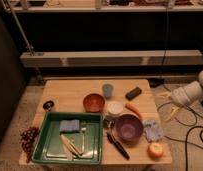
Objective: Place apple in plastic cup
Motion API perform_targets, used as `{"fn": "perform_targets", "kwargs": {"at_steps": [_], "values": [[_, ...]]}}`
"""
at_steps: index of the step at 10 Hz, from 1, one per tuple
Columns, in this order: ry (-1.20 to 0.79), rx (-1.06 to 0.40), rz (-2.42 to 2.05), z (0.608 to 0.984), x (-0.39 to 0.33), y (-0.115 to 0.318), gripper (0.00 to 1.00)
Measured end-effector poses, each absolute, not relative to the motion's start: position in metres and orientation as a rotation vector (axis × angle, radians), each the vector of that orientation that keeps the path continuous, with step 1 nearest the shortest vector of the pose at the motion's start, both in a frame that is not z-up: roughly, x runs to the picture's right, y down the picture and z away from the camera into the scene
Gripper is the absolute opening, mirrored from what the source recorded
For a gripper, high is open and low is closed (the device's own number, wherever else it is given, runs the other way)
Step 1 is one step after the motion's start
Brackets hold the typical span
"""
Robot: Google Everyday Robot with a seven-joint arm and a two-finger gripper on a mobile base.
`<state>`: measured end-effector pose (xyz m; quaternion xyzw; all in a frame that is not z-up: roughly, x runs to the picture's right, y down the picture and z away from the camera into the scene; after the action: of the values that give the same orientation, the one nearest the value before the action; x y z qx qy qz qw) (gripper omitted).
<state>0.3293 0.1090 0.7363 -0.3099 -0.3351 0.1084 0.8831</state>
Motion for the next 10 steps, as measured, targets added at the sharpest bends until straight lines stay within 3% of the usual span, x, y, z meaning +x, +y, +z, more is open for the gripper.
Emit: {"fn": "perform_targets", "kwargs": {"at_steps": [10], "values": [[-0.676, -0.628, 0.329, 0.67, 0.387, 0.181, 0.8]]}}
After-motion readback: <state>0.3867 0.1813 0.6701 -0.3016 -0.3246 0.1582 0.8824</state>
